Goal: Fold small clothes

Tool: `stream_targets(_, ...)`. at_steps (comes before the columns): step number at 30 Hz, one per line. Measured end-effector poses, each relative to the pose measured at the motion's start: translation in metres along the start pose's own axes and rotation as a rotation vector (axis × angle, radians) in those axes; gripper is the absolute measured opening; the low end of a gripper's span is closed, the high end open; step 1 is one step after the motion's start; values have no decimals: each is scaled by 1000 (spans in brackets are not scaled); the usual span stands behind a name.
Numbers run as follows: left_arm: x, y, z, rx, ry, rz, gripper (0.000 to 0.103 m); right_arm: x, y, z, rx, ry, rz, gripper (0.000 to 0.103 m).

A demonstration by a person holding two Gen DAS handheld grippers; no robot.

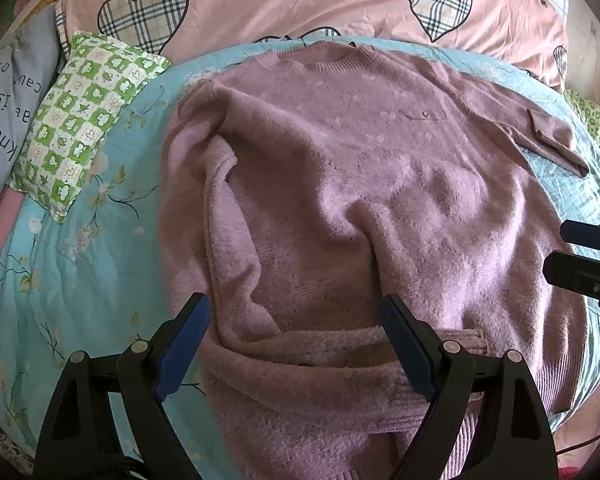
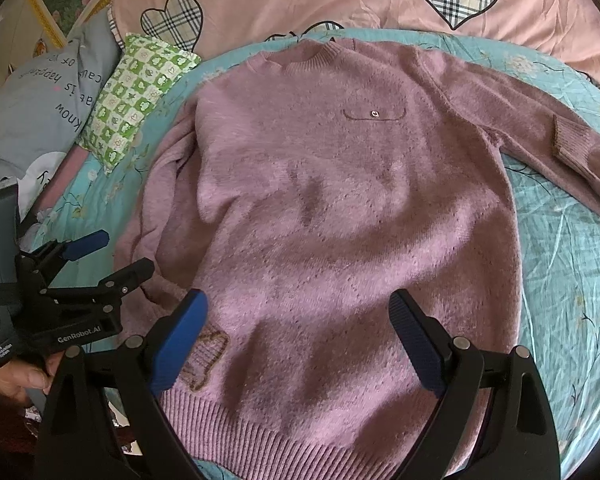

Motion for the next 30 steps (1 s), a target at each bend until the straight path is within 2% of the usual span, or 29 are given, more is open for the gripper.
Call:
stream_targets(10,3,-10,-1,-5,16,-24,88,8,-7,10,-20,8,-25,92)
stream_targets(15,20,-14,-18,19,38,-7,88,24,-11,19,-3,11,-11,92)
stream_targets(22,72,-29,-63,38,98,24,88,78,-15,40,-8,39,38,92)
stream_targets(26,111,-45,-95,-16,177,20,88,117,-21,56,-9,60,67,92)
stream_targets(30,148,-70,-120,27,154,6,88,159,-34,79,-13,78,75,92)
Point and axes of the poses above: each gripper's, at about its wrist camera, not at the fingertips, and y roughly against the way its jaws point, z to its right, x to its top, the point moved 7 cm from there along -y, roughly the way its jaws point, and after that the axes turned 2 degrees about x, right-handed, at the moved point
